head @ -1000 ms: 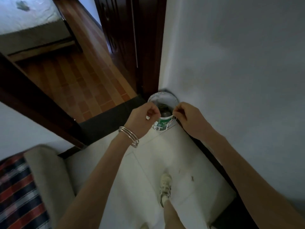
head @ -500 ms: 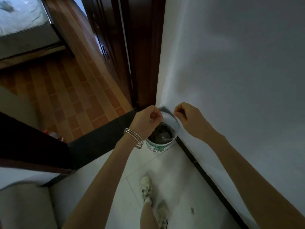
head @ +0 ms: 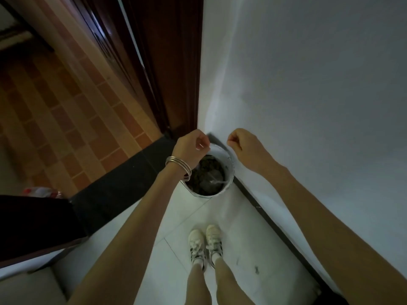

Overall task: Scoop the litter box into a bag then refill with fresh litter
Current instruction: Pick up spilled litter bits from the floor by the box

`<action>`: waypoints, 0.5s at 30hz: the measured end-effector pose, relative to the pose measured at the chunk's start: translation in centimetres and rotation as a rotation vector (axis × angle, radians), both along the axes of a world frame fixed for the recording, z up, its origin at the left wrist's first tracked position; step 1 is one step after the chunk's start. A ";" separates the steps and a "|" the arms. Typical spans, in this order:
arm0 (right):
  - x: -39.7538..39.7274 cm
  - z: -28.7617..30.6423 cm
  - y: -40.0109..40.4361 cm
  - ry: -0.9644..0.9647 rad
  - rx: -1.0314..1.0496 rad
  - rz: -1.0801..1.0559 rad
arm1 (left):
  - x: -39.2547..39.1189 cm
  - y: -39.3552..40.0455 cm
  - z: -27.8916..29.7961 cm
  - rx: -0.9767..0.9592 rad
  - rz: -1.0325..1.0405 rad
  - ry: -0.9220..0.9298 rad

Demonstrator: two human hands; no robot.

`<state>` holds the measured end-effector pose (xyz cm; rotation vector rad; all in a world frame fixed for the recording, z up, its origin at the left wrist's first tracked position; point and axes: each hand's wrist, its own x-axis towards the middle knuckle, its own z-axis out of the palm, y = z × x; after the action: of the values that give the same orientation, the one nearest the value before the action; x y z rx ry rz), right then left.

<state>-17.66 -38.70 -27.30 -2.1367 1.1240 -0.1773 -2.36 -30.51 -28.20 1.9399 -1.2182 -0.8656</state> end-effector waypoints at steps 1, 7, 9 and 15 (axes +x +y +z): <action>0.1 -1.0 -0.6 0.012 0.004 -0.001 | 0.1 -0.7 -1.0 0.024 0.008 -0.010; 0.3 -5.5 -3.2 0.029 0.041 -0.017 | 0.4 -3.5 -5.8 0.143 -0.016 0.018; 0.2 -6.0 -3.6 0.020 0.065 -0.030 | 0.5 -3.7 -6.6 0.152 -0.026 0.012; 0.0 -5.5 -4.1 -0.044 0.098 -0.021 | 0.9 -3.4 -6.1 0.144 0.017 0.028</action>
<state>-17.70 -42.79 -32.78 -2.0258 1.1083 -0.1741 -1.43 -33.87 -34.27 2.0411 -1.1490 -0.9917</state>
